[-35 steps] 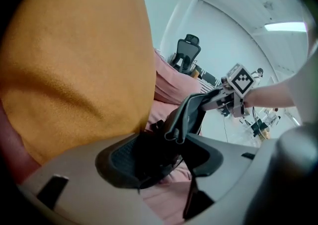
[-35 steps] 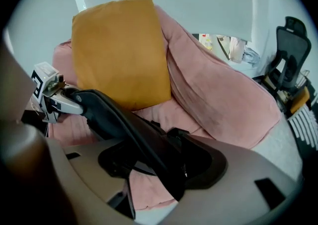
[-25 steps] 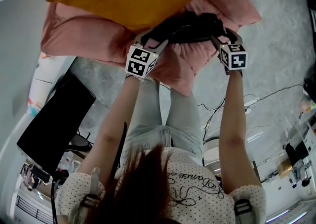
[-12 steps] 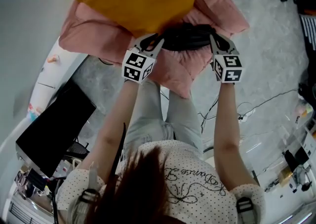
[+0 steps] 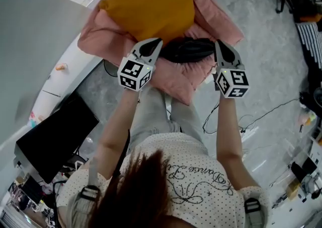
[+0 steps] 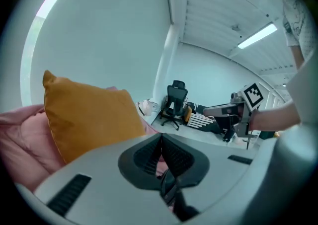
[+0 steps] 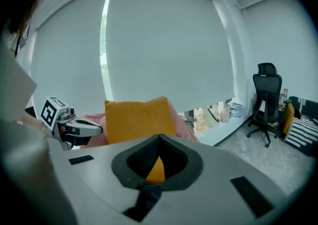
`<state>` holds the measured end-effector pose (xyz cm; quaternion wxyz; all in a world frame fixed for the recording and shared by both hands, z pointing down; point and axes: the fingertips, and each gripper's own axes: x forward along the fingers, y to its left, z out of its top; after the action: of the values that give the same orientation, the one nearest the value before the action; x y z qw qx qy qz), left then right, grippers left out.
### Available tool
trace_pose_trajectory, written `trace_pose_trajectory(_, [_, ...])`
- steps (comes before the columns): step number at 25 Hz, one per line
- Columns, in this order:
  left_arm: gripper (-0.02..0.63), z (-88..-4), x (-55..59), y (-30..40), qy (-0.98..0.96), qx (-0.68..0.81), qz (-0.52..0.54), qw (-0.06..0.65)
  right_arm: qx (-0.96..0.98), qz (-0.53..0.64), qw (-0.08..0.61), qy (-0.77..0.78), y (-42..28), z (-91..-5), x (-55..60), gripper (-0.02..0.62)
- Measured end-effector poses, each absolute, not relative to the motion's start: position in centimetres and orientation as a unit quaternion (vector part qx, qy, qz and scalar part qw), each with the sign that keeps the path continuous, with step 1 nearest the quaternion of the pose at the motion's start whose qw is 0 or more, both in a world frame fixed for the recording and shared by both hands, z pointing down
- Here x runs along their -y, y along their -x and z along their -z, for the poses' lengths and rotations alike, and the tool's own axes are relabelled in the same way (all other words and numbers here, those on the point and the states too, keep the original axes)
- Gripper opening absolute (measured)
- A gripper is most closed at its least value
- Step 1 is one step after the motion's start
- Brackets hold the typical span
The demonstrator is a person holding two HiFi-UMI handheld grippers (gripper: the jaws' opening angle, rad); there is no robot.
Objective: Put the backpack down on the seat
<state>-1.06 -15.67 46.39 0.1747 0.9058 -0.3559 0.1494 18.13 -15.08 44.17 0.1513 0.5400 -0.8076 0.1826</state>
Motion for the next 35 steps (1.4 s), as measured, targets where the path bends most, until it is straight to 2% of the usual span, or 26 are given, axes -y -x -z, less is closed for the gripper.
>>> trace_pose_trajectory(4, [0.005,-41.8,16.1,1.4,-0.910,0.369,-0.128,0.139,0.811,-0.153,0.114,-0.552,-18.1,-39.3,14.3,0.011])
trace_pose_trajectory(12, [0.003,-33.7,16.5,1.4,-0.927,0.358,-0.076,0.086,0.817,-0.104,0.100,-0.558,-16.2,-32.1,13.5,0.011])
trace_pose_trajectory(26, [0.003,-25.0,14.9,1.8,-0.928,0.371,-0.041,0.013,0.830,-0.040,0.036,-0.556,-14.2,-22.9,12.1,0.009])
trace_pose_trajectory(35, [0.003,-21.9,15.1,2.9,-0.921,0.388,-0.031,-0.006,0.829,-0.001,0.028,-0.558,-13.7,-19.4,11.2,0.009])
